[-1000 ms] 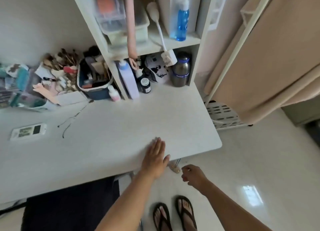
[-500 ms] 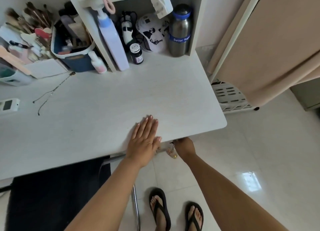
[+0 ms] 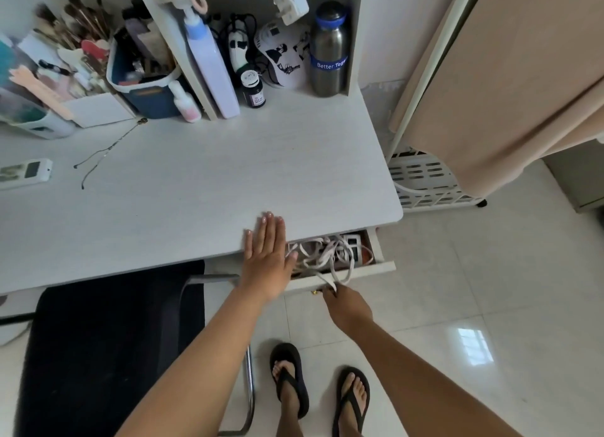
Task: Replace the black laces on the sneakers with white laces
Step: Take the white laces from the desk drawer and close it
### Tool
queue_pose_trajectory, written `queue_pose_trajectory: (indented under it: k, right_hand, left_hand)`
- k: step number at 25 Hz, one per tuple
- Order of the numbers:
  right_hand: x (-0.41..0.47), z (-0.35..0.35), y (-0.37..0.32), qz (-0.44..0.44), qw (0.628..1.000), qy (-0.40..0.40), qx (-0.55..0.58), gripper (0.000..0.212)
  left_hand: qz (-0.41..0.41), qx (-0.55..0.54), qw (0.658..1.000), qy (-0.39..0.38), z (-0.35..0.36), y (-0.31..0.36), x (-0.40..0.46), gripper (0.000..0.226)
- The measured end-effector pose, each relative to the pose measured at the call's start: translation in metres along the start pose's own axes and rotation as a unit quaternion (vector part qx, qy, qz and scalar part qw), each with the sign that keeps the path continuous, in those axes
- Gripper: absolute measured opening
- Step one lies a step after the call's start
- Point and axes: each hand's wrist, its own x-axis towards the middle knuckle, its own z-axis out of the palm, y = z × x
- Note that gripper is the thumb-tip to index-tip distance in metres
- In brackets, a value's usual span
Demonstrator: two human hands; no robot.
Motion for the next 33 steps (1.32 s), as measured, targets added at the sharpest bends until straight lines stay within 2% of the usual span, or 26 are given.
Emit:
queue_pose_trajectory:
  k: [3,4,5,6,9,11,13,15,17,19,21,23,26,28,29,30,31,33]
  right_hand:
    - [-0.02,0.011,0.02,0.017,0.999,-0.028,-0.029,0.044]
    - [-0.023,0.014,0.023,0.024,0.999,-0.033,-0.018,0.045]
    - [-0.026,0.017,0.025,0.033,0.999,-0.034,-0.007,0.044]
    - [-0.029,0.021,0.028,0.044,0.999,-0.032,0.005,0.043]
    - [-0.036,0.032,0.036,0.087,0.995,-0.035,0.017,0.042]
    - [-0.039,0.034,0.041,0.089,0.994,-0.062,-0.027,0.045]
    - [-0.041,0.031,0.045,0.067,0.993,-0.093,-0.019,0.043]
    - [-0.045,0.031,0.05,0.054,0.987,-0.125,0.09,0.036]
    - [-0.054,0.028,0.051,0.085,0.962,-0.138,0.218,0.024]
    - [-0.068,0.02,0.048,0.148,0.93,-0.15,0.302,0.018]
    - [-0.085,0.011,0.051,0.189,0.897,-0.152,0.369,0.017]
    - [-0.099,0.001,0.057,0.215,0.847,-0.165,0.458,0.024]
    - [-0.116,-0.015,0.057,0.204,0.738,-0.239,0.596,0.046]
    - [-0.126,-0.026,0.048,0.163,0.661,-0.302,0.667,0.066]
    - [-0.131,-0.03,0.04,0.13,0.641,-0.333,0.68,0.073]
    - [-0.137,-0.035,0.031,0.101,0.635,-0.354,0.679,0.076]
    - [-0.141,-0.038,0.024,0.089,0.646,-0.35,0.672,0.072]
    - [-0.149,-0.047,0.013,0.094,0.665,-0.318,0.669,0.047]
  left_hand:
    - [0.068,-0.16,0.982,0.075,0.014,0.015,-0.04,0.061]
    - [0.091,-0.169,0.976,0.107,0.018,0.014,-0.048,0.056]
    - [0.116,-0.147,0.974,0.124,0.022,0.013,-0.053,0.054]
    - [0.135,-0.107,0.979,0.11,0.026,0.011,-0.054,0.058]
    - [0.201,0.037,0.979,0.01,0.03,0.02,-0.04,0.085]
    - [0.272,0.184,0.944,-0.02,0.032,0.036,-0.026,0.099]
    - [0.319,0.258,0.911,-0.044,0.035,0.05,-0.018,0.1]
    - [0.349,0.262,0.9,0.01,0.043,0.054,-0.015,0.084]
    - [0.367,0.232,0.898,0.073,0.047,0.058,-0.02,0.061]
    - [0.379,0.149,0.912,0.052,0.053,0.057,-0.025,0.042]
    - [0.338,0.008,0.937,0.085,0.054,0.054,-0.029,0.034]
    - [0.234,-0.198,0.946,0.109,0.05,0.046,-0.036,0.03]
    - [0.095,-0.381,0.914,0.104,0.025,0.049,-0.081,0.025]
    - [0.055,-0.447,0.89,0.069,0.009,0.065,-0.128,0.029]
    - [0.039,-0.471,0.88,0.044,0.005,0.073,-0.151,0.034]
    - [0.017,-0.485,0.874,0.025,0.001,0.081,-0.171,0.037]
    - [-0.011,-0.499,0.867,0.018,0.0,0.089,-0.187,0.038]
    - [-0.098,-0.547,0.831,0.014,-0.008,0.104,-0.207,0.028]
